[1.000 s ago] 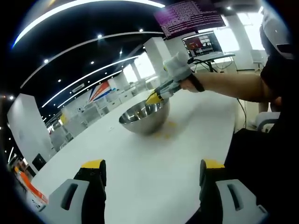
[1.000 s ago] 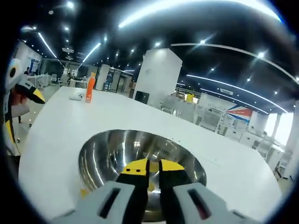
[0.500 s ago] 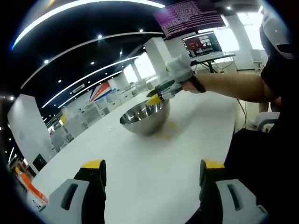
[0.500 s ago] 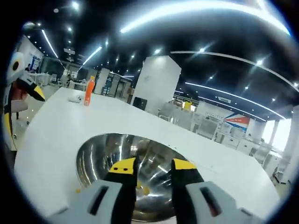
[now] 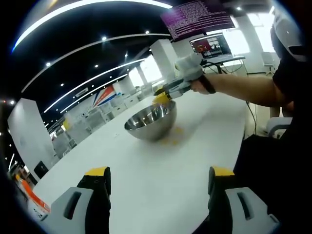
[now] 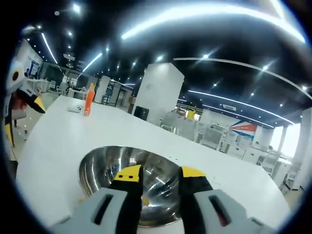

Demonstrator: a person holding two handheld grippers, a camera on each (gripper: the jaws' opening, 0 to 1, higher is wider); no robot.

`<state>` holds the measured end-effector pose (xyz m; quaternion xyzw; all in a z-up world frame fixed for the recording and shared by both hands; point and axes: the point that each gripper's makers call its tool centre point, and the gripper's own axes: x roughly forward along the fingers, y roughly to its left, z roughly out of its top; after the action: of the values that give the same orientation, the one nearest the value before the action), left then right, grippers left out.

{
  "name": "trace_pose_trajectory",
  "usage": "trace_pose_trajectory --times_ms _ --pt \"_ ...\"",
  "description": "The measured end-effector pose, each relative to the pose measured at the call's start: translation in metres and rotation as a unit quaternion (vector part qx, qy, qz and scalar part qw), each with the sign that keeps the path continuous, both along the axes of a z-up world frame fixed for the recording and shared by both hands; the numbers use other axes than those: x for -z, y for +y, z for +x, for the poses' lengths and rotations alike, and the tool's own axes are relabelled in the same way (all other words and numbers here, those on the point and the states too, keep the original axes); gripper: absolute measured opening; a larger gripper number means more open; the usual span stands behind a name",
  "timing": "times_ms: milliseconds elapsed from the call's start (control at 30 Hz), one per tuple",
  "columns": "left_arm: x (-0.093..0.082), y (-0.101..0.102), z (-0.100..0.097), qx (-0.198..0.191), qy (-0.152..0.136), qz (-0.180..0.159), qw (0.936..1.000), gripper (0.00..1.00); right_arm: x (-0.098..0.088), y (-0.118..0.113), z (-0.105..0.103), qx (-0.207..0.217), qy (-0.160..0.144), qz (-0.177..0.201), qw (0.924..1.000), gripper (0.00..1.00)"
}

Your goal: Pick up the QQ candy scattered on the table and place it into the stainless steel bowl on the table

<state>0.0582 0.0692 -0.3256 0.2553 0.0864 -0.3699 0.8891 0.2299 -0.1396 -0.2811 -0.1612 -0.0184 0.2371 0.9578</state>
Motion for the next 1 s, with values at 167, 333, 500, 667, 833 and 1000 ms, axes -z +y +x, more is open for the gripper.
trace_pose_trajectory --times_ms 167,333,500,667,833,1000 --pt "0.000 0.000 0.000 -0.001 0.000 0.000 1.0000 0.83 -0.021 -0.002 -0.005 0.000 -0.022 0.004 0.9997 0.29" --pt "-0.001 0.000 0.000 -0.001 -0.001 -0.001 1.0000 0.83 -0.048 0.000 -0.018 -0.006 -0.050 0.007 0.9987 0.29" --pt "-0.001 -0.001 0.000 -0.001 -0.001 -0.003 1.0000 0.83 -0.078 0.008 -0.037 -0.021 -0.083 0.015 0.9962 0.29" --pt "-0.001 -0.002 0.000 0.001 -0.001 -0.005 1.0000 0.83 -0.096 0.023 -0.057 -0.043 -0.104 0.016 0.9936 0.30" --pt "-0.003 -0.003 -0.001 0.002 -0.002 -0.009 1.0000 0.84 -0.111 0.041 -0.080 -0.071 -0.120 0.011 0.9901 0.31" --pt "-0.005 -0.004 -0.004 0.006 0.001 -0.017 0.9998 0.85 -0.112 0.064 -0.104 -0.112 -0.118 0.014 0.9865 0.32"
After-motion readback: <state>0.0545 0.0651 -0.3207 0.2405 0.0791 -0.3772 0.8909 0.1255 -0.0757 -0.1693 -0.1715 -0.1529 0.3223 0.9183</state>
